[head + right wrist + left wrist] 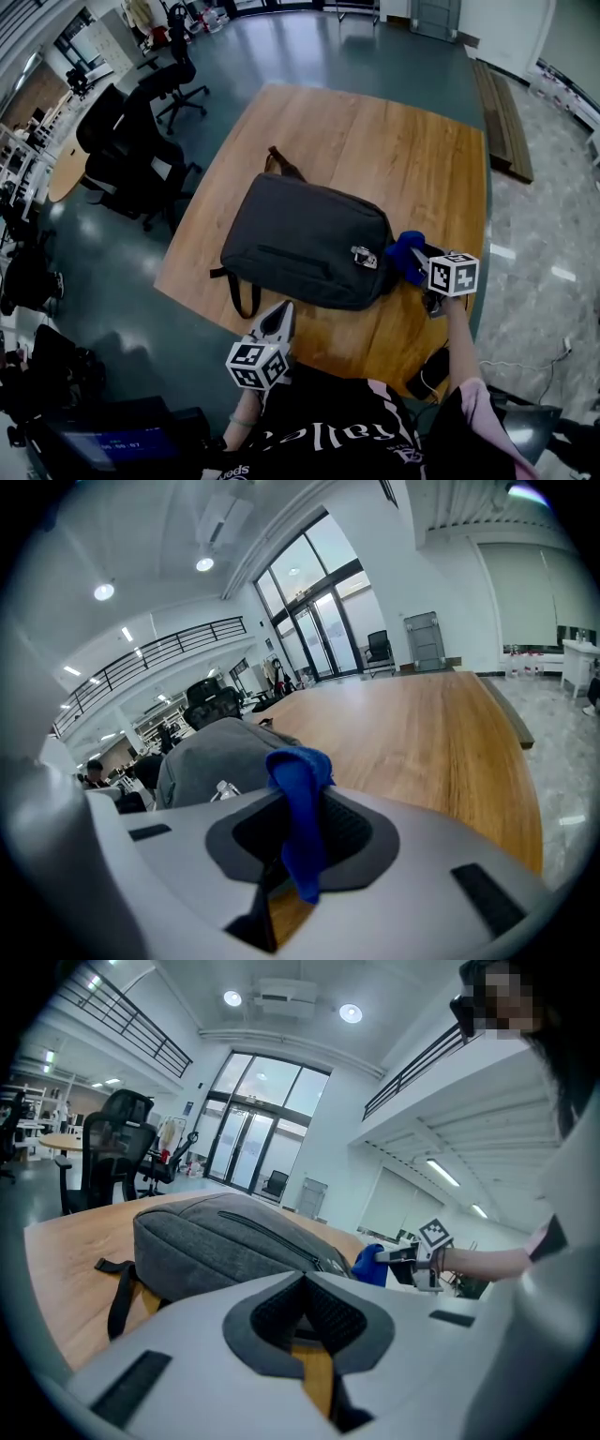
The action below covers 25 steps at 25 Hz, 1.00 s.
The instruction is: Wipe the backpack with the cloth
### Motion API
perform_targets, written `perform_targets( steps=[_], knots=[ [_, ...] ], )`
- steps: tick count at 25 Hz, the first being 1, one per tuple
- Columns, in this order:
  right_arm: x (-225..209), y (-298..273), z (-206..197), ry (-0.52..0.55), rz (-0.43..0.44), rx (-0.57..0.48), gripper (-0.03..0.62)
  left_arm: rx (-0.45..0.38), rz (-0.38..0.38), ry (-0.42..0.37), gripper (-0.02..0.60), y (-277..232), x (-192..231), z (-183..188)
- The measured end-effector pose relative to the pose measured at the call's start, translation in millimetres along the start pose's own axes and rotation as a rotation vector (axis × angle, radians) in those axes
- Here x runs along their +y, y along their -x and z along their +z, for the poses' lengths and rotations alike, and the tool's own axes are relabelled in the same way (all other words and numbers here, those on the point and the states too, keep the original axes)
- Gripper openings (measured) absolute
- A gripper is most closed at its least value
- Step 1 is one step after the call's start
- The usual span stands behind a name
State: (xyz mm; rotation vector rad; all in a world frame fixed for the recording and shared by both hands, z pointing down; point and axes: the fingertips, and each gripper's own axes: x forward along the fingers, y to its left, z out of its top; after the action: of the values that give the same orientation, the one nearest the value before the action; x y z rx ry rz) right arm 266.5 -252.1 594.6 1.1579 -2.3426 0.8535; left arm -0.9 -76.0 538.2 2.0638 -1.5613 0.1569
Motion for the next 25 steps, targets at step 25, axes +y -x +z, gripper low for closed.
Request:
perform_targets(
  steps=[25],
  knots=[
    [-24.0, -81.6, 59.8, -0.018, -0.147, 0.122, 0.066, 0.062, -0.036, 0.035, -0.002, 0.3, 85.8, 10.2]
  ],
)
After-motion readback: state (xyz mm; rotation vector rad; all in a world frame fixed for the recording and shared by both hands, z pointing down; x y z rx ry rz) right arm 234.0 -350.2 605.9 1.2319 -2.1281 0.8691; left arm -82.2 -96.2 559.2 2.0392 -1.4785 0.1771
